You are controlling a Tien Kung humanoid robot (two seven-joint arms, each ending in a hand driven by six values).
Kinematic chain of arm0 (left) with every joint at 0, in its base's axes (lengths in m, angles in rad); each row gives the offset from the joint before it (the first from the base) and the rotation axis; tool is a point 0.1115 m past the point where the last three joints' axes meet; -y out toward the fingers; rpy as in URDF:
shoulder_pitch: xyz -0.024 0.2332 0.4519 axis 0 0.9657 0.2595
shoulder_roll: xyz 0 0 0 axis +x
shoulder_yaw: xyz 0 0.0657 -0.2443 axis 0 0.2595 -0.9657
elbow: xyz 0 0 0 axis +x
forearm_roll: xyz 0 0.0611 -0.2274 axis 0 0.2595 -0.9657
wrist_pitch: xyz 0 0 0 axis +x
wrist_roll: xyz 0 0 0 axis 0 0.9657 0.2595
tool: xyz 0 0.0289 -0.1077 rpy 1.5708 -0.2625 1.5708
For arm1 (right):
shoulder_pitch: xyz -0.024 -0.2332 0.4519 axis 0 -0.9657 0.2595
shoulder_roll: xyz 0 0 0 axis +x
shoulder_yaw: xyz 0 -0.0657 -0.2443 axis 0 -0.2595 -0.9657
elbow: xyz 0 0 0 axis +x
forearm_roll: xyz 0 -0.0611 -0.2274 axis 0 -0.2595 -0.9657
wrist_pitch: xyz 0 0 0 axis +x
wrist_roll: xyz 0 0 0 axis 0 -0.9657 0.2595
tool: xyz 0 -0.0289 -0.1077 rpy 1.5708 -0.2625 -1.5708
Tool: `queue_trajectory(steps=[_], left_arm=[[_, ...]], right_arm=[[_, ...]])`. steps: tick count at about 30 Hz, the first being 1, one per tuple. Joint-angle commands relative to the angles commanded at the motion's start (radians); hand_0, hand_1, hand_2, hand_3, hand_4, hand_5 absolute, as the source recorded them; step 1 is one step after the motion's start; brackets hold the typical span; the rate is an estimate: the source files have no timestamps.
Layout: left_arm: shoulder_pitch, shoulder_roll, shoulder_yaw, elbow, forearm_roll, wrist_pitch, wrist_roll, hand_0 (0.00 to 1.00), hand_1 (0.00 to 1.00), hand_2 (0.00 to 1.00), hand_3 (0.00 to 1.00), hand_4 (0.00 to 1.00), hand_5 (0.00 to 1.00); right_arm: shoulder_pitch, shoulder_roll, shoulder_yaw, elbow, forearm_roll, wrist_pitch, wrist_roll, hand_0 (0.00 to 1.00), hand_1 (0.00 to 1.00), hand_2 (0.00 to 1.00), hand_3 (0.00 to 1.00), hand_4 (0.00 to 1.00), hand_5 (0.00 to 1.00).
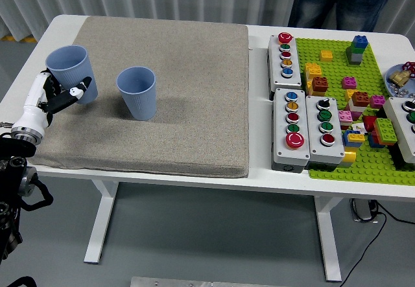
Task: Pick cup pour cup place
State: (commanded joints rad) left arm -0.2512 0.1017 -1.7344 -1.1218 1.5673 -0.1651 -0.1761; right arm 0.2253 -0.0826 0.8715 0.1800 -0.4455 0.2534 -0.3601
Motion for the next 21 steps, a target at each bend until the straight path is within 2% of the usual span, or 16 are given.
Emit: queue_trajectory(steps=[2, 12, 21], left_arm=[[0.002, 0.001, 0.0, -0.008, 0.012, 0.003, 0.0, 0.554, 0.635, 0.795, 0.855, 0.627, 0.133], [0.021, 0.009, 0.007, -0.062, 0.064, 0.02, 0.004, 0.549, 0.637, 0.793, 0.834, 0.624, 0.132], [0.035, 0.019, 0.034, -0.131, 0.198, 0.039, 0.013, 0.553, 0.641, 0.793, 0.836, 0.617, 0.125]], right_arm=[[0.0, 0.0, 0.0, 0.0, 0.0, 0.0, 0.0, 0.748, 0.7, 0.757, 0.61, 0.087, 0.286], [-0.001, -0.001, 0.0, 0.0, -0.001, 0.0, 0.0, 0.748, 0.7, 0.756, 0.61, 0.087, 0.286], [-0.002, -0.001, 0.002, 0.0, -0.005, 0.0, 0.0, 0.748, 0.7, 0.755, 0.61, 0.089, 0.283]])
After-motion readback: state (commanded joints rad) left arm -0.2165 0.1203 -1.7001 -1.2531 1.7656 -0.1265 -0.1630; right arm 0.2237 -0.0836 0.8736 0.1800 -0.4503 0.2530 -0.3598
